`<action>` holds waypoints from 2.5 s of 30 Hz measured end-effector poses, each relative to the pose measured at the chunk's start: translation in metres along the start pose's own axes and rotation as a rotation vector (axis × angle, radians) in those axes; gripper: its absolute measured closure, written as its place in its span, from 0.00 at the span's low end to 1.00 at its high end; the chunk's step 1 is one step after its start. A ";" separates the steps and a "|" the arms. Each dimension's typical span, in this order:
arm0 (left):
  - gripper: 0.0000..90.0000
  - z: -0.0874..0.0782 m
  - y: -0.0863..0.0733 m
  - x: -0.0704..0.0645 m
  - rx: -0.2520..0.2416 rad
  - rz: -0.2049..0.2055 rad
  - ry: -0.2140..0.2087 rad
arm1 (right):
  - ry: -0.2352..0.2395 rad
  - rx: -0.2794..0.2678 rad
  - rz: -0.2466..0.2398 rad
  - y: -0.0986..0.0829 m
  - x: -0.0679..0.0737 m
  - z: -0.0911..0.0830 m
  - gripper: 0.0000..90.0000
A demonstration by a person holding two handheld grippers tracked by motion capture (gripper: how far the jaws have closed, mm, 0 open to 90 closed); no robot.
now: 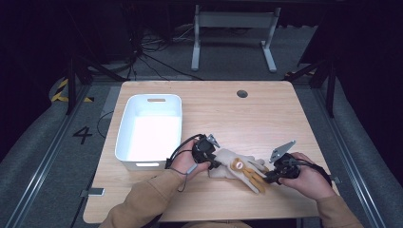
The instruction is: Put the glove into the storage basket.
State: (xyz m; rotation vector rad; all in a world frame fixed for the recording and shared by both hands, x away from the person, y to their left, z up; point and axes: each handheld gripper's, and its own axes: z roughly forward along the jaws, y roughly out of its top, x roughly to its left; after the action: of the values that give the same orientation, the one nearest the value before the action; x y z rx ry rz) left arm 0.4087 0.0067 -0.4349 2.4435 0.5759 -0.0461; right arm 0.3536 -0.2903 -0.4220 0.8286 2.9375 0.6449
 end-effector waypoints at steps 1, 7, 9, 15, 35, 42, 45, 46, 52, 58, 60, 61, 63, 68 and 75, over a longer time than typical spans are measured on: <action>0.86 -0.001 0.000 -0.001 0.002 0.003 -0.001 | -0.001 0.000 0.001 0.000 0.000 0.000 0.88; 0.94 -0.007 0.003 -0.008 0.004 0.045 0.017 | 0.000 0.001 0.004 0.000 0.001 -0.002 0.91; 0.94 -0.009 0.003 -0.010 -0.001 0.055 0.018 | -0.004 0.002 0.006 0.000 0.001 -0.004 0.93; 0.95 -0.020 0.004 -0.017 -0.021 0.080 0.025 | -0.022 -0.017 0.029 0.001 0.000 -0.014 0.95; 0.96 -0.051 0.000 -0.042 -0.095 0.127 0.057 | -0.112 -0.089 0.047 0.006 -0.001 -0.052 0.96; 0.96 -0.051 -0.004 -0.043 -0.093 0.126 0.056 | -0.167 -0.124 0.062 0.012 -0.003 -0.059 0.96; 0.96 -0.051 -0.007 -0.044 -0.086 0.122 0.065 | -0.187 -0.145 0.082 0.015 -0.006 -0.059 0.96; 0.96 -0.051 -0.007 -0.044 -0.079 0.119 0.068 | -0.198 -0.152 0.087 0.016 -0.007 -0.058 0.96; 0.96 -0.048 -0.012 -0.045 -0.050 0.124 0.077 | -0.224 -0.172 0.078 0.023 -0.010 -0.050 0.96; 0.96 -0.036 -0.017 -0.042 0.020 0.100 0.060 | -0.204 -0.138 0.074 0.027 -0.014 -0.037 0.96; 0.96 -0.033 -0.019 -0.041 0.040 0.097 0.056 | -0.194 -0.121 0.072 0.027 -0.015 -0.032 0.96; 0.96 -0.031 -0.019 -0.041 0.045 0.100 0.054 | -0.192 -0.118 0.071 0.027 -0.016 -0.030 0.96; 0.96 -0.030 -0.019 -0.040 0.063 0.101 0.051 | -0.190 -0.109 0.068 0.027 -0.017 -0.027 0.96; 0.96 -0.027 -0.020 -0.041 0.078 0.108 0.073 | -0.198 -0.118 0.065 0.028 -0.016 -0.023 0.96; 0.96 -0.032 -0.019 -0.044 0.072 0.124 0.113 | -0.234 -0.189 0.069 0.030 -0.017 -0.024 0.96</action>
State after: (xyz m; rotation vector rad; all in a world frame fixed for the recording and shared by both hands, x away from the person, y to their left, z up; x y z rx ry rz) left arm 0.3578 0.0214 -0.4120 2.5596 0.4769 0.1244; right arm 0.3797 -0.2844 -0.3901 0.9185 2.6045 0.7583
